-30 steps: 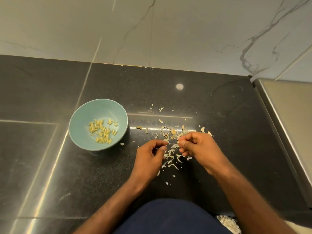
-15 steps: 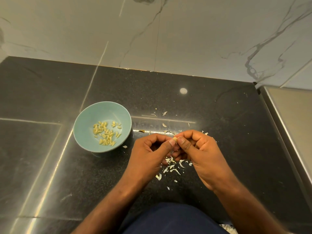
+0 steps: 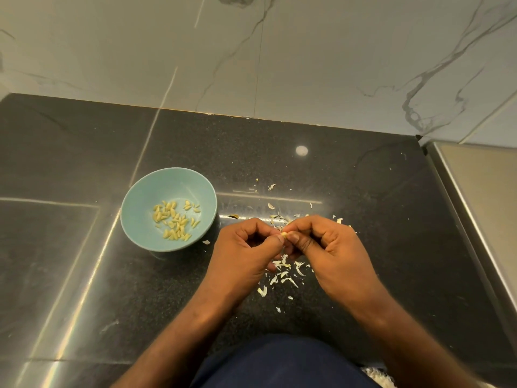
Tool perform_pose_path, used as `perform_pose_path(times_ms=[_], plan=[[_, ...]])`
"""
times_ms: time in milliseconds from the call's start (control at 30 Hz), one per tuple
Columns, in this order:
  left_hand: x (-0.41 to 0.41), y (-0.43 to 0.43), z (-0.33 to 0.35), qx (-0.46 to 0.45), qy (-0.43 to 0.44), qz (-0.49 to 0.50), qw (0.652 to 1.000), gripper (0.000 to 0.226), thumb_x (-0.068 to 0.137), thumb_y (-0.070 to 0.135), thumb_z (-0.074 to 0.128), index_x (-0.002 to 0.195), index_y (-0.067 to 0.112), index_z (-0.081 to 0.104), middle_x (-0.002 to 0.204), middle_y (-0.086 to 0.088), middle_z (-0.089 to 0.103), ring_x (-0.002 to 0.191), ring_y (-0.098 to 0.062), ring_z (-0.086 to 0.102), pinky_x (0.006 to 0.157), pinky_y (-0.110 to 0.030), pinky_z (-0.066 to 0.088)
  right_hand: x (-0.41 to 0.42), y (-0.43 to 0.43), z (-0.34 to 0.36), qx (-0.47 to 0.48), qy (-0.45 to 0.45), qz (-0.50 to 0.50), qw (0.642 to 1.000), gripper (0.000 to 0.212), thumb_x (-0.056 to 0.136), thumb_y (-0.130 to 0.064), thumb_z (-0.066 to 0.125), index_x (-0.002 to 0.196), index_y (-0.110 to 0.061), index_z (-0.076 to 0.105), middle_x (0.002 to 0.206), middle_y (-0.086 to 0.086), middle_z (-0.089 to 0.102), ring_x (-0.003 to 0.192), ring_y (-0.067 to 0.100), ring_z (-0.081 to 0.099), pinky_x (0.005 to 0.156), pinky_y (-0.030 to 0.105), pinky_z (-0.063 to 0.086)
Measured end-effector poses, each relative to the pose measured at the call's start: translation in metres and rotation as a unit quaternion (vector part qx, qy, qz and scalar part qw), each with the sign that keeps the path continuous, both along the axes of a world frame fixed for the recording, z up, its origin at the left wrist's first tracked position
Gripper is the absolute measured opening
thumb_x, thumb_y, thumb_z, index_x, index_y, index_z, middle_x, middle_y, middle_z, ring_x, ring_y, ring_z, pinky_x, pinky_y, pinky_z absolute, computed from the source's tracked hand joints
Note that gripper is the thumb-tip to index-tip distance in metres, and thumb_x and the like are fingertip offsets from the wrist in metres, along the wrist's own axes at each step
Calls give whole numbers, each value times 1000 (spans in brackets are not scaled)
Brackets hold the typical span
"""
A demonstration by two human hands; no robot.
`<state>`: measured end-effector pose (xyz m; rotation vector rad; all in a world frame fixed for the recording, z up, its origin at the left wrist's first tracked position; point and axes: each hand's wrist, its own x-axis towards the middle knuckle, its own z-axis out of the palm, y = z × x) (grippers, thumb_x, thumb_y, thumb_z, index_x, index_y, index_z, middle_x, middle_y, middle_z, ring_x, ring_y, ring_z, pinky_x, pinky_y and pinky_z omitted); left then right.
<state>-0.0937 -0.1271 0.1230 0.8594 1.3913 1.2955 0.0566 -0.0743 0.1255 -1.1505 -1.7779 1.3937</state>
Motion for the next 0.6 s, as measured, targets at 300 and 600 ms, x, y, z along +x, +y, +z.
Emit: perform_pose_path(times_ms=[300, 600], plan=[[-1, -2, 1, 9, 37, 17, 999, 13, 83, 2, 70, 71, 6, 68, 57, 3, 66, 55, -5, 58, 53, -19, 49, -7, -5, -4, 2, 5, -8, 1000, 16, 94, -3, 64, 93, -17, 74, 76, 1, 71, 73, 15, 69, 71, 29, 58], [0, 0, 0, 18, 54, 55, 997, 14, 86, 6, 69, 73, 11, 68, 61, 0, 64, 55, -8, 56, 51, -20, 48, -12, -10, 0, -33, 45, -8, 998, 19, 96, -4, 61, 103, -17, 73, 86, 3, 76, 83, 19, 74, 79, 35, 61]])
